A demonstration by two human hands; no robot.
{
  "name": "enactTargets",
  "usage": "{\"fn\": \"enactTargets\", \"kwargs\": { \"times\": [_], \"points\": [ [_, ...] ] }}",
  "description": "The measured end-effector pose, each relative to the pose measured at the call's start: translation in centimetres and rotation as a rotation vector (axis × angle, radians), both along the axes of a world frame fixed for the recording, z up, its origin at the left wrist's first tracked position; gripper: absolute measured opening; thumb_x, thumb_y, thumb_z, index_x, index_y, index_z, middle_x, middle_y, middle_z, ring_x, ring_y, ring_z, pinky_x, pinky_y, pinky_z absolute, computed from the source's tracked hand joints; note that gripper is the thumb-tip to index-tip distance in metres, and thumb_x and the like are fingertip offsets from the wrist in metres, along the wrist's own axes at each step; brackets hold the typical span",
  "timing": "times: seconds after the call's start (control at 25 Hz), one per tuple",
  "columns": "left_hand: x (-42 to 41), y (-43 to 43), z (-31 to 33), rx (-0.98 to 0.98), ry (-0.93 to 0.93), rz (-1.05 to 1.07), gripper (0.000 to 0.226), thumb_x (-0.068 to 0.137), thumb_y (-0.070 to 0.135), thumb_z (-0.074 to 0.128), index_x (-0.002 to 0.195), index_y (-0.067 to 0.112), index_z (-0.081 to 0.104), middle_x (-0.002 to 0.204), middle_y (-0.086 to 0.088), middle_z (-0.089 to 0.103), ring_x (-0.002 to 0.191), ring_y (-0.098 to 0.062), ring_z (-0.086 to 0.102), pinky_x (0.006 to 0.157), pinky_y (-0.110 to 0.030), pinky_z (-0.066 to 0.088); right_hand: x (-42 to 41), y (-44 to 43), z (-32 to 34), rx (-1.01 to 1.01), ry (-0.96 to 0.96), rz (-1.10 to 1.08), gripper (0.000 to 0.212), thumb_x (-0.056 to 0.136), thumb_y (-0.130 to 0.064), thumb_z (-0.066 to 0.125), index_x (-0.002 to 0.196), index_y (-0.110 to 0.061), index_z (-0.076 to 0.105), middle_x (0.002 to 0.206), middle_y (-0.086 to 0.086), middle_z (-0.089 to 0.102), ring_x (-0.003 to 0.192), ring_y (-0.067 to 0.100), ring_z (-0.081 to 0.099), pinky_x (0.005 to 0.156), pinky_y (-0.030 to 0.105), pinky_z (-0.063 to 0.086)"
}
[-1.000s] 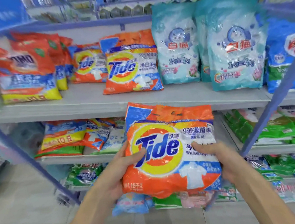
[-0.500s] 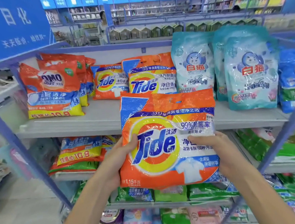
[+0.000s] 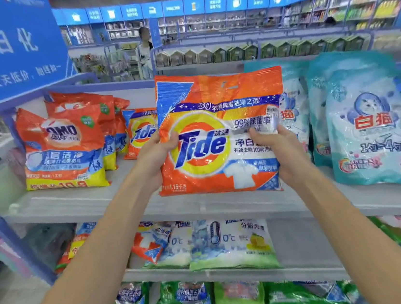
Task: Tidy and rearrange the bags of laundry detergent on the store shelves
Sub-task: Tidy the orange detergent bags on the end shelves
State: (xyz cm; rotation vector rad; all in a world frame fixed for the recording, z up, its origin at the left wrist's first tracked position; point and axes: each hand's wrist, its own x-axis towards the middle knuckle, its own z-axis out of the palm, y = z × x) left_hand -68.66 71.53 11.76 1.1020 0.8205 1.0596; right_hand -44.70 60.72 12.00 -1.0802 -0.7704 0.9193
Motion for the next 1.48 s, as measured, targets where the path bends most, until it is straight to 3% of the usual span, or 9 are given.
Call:
{"fn": "enactTargets", "kwargs": {
  "times": [0.24, 0.36, 0.52, 0.8, 0.92, 1.04, 1.2, 1.36, 1.48],
  "points": [
    [2.5, 3.5, -5.3, -0.018, 0.066, 0.024, 0.023, 0.096, 0.008, 0.066, 0.119, 0.012, 0.068, 0.113, -0.013, 0.076, 0.095, -0.026, 0.073, 0.094, -0.050, 0.057, 1.7, 4.4, -5.3, -0.188, -0.066, -0.107, 0.023, 0.089, -0.016, 0.074, 0.112, -0.011, 0.071, 0.094, 0.003, 0.079, 0.086, 0.018, 0.076, 0.084, 0.037, 0.060],
    [2.7, 3.6, -6.8, -0.058, 0.065, 0.022, 0.015, 0.098, 0.015, 0.065, 0.113, 0.017, 0.067, 0.105, -0.008, 0.079, 0.090, -0.025, 0.076, 0.077, -0.041, 0.062, 1.7, 4.6, -7.1, -0.271, -0.137, -0.174, 0.042, 0.081, -0.044, 0.081, 0.115, -0.019, 0.070, 0.105, 0.003, 0.078, 0.097, 0.021, 0.074, 0.096, 0.044, 0.056],
    [2.8, 3.1, -6.3, -0.004, 0.043, 0.039, 0.015, 0.099, 0.018, 0.065, 0.113, 0.021, 0.066, 0.098, 0.001, 0.080, 0.083, -0.016, 0.077, 0.062, -0.029, 0.060, 0.9, 4.3, -6.8, -0.257, -0.277, -0.262, 0.021, 0.088, -0.045, 0.073, 0.094, -0.024, 0.073, 0.102, 0.003, 0.078, 0.102, 0.023, 0.071, 0.098, 0.043, 0.051],
    [2.1, 3.5, -6.0, 0.153, 0.271, 0.123, 0.010, 0.096, 0.029, 0.070, 0.100, 0.021, 0.069, 0.097, -0.001, 0.079, 0.092, -0.024, 0.076, 0.085, -0.048, 0.061, -1.0, 2.8, -6.5, -0.239, -0.597, -0.419, 0.022, 0.096, -0.041, 0.063, 0.091, -0.020, 0.058, 0.083, -0.003, 0.065, 0.086, 0.026, 0.063, 0.065, 0.031, 0.042],
    [1.4, 2.8, -6.4, 0.449, 0.631, 0.190, 0.025, 0.097, 0.042, 0.062, 0.107, 0.019, 0.061, 0.099, 0.006, 0.071, 0.094, -0.017, 0.068, 0.082, -0.040, 0.056, -2.4, 1.6, -7.2, -0.277, -0.681, -0.447, 0.038, 0.099, -0.035, 0.060, 0.131, -0.018, 0.051, 0.107, -0.010, 0.063, 0.103, 0.022, 0.056, 0.082, 0.028, 0.040],
    [0.3, 2.6, -7.1, 0.485, 0.647, 0.127, 0.027, 0.096, 0.040, 0.063, 0.112, 0.019, 0.058, 0.103, 0.005, 0.070, 0.097, -0.020, 0.066, 0.086, -0.043, 0.055, -3.9, 0.5, -8.2, -0.322, -0.803, -0.462, 0.071, 0.102, -0.039, 0.055, 0.159, -0.012, 0.022, 0.160, 0.007, 0.038, 0.145, 0.023, 0.037, 0.116, 0.035, 0.030],
    [-1.1, 1.7, -7.8, 0.512, 0.683, 0.044, 0.031, 0.096, 0.036, 0.062, 0.125, 0.026, 0.055, 0.111, 0.009, 0.069, 0.102, -0.016, 0.067, 0.090, -0.042, 0.057, -5.9, -0.5, -9.1, -0.398, -0.931, -0.520, 0.069, 0.105, -0.038, 0.044, 0.161, -0.012, 0.013, 0.165, 0.011, 0.026, 0.149, 0.028, 0.030, 0.116, 0.040, 0.030],
    [-2.9, -0.7, -7.7, 0.620, 0.797, -0.007, 0.030, 0.104, 0.037, 0.050, 0.130, 0.023, 0.054, 0.114, 0.005, 0.070, 0.089, -0.006, 0.062, 0.074, -0.017, 0.045, -7.6, -2.5, -9.9, -0.412, -1.013, -0.500, 0.067, 0.104, -0.040, 0.044, 0.160, -0.011, 0.021, 0.165, 0.012, 0.024, 0.149, 0.029, 0.029, 0.120, 0.044, 0.030],
    [-4.7, -3.2, -8.4, 0.725, 0.897, 0.007, 0.031, 0.105, 0.040, 0.047, 0.124, 0.019, 0.058, 0.110, 0.002, 0.071, 0.103, -0.019, 0.062, 0.085, -0.030, 0.044, -8.5, -4.7, -10.0, -0.411, -1.096, -0.444, 0.062, 0.104, -0.043, 0.048, 0.154, -0.010, 0.033, 0.162, 0.013, 0.030, 0.148, 0.029, 0.027, 0.118, 0.040, 0.026]
  ]
}}
